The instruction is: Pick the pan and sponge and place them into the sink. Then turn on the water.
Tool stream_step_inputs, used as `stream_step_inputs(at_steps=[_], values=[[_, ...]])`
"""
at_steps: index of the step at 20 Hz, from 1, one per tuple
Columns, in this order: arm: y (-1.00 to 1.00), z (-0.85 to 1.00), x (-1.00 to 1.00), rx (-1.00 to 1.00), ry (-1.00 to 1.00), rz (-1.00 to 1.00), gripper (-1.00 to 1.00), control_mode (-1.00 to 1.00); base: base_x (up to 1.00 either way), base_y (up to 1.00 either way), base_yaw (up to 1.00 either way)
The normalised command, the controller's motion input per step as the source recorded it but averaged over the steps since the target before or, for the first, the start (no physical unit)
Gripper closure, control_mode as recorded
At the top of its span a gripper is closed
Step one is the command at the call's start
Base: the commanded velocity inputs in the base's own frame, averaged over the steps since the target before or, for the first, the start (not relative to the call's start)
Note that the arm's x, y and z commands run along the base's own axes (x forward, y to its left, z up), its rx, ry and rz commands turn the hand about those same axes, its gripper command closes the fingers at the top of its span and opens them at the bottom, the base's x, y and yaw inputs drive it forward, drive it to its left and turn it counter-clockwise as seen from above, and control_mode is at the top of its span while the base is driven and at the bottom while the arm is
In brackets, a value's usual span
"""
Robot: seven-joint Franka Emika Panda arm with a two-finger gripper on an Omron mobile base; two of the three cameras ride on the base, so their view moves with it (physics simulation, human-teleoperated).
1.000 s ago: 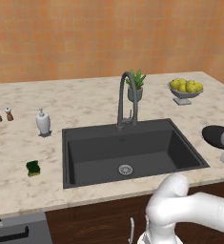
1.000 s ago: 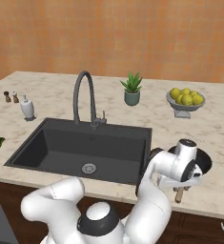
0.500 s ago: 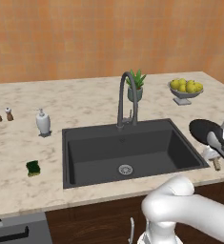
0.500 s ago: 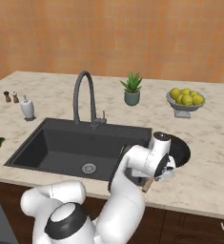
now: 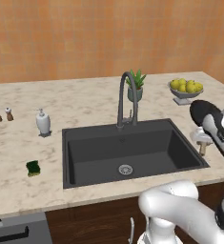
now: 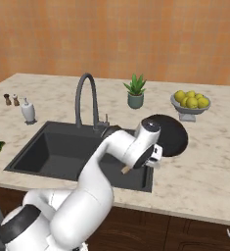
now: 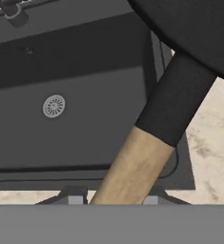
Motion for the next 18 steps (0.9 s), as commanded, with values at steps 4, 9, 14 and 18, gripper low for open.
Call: stream_step_inputs(at_steps=[4,9,14,18], values=[[1.0,0.63,0.0,0.0,-0.01,-0.24,1.0,-1.0,0.0,0.0,0.0],[1.0,0.32,-0.03,0.01,0.04,-0.26,1.0,-1.0,0.0,0.0,0.0],[0.86,0.18,-0.02,0.03,0.1,-0.35,1.0,-1.0,0.0,0.0,0.0],[0.72,-0.01,0.03,0.02,0.15,-0.31,1.0,-1.0,0.0,0.0,0.0]])
